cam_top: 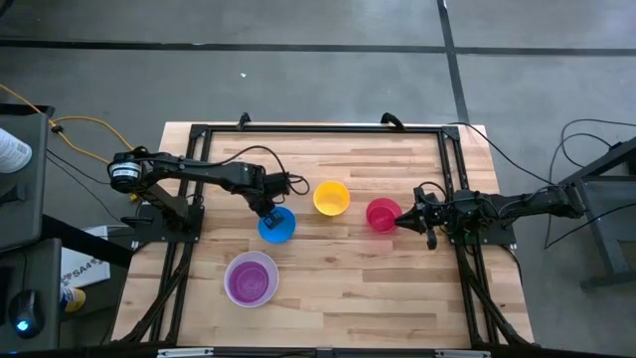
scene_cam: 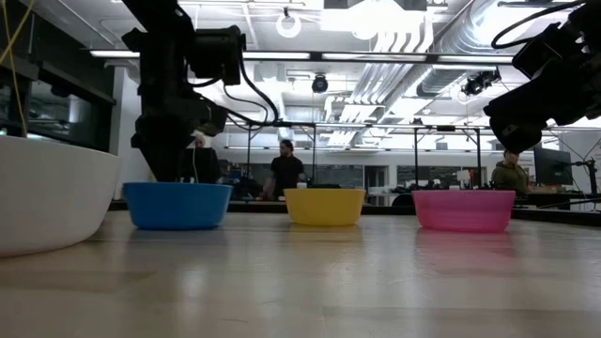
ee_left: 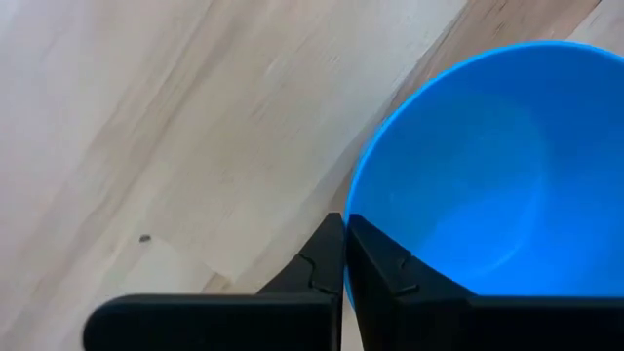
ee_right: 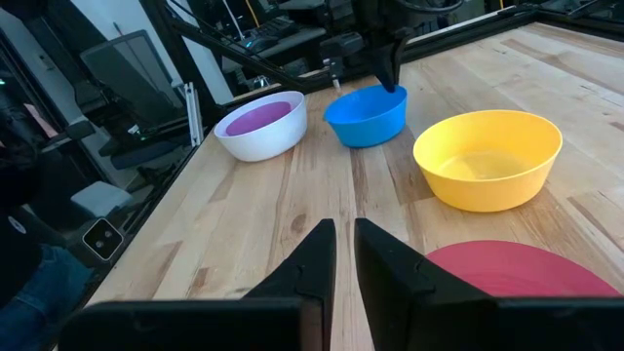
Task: Nest bowls inside each other
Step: Stack the blue bowl on the purple bowl
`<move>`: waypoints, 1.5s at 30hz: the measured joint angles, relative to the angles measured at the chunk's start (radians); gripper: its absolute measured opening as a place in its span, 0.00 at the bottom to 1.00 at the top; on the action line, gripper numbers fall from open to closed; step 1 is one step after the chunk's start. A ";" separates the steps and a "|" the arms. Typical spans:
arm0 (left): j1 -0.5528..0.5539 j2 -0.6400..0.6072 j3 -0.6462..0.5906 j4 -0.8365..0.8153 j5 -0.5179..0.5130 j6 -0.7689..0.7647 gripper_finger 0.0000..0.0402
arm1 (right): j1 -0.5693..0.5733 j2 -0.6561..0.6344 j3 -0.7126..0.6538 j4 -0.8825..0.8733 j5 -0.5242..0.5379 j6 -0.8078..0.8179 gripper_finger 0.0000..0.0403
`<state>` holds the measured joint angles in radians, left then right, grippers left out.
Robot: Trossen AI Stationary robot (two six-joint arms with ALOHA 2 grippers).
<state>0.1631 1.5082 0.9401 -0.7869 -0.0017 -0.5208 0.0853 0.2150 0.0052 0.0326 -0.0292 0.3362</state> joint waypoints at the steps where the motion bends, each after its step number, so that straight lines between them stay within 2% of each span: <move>1: 0.000 0.000 0.000 0.007 -0.002 0.008 0.00 | 0.000 0.000 0.000 0.000 0.000 0.000 0.09; 15: 0.010 0.000 0.002 0.053 -0.031 0.125 0.00 | 0.000 0.000 0.000 0.000 0.000 0.000 0.09; 28: 0.069 0.000 0.126 -0.088 -0.007 0.227 0.00 | 0.000 0.000 0.000 0.000 0.000 0.000 0.09; 42: 0.128 -0.021 0.143 -0.119 0.141 0.289 0.00 | 0.000 0.000 0.000 0.000 0.000 0.000 0.09; 45: 0.134 -0.041 0.169 -0.186 0.144 0.289 0.00 | 0.000 0.000 0.000 0.000 0.000 0.000 0.09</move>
<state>0.2974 1.4667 1.1095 -0.9731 0.1425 -0.2317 0.0853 0.2150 0.0053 0.0326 -0.0288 0.3361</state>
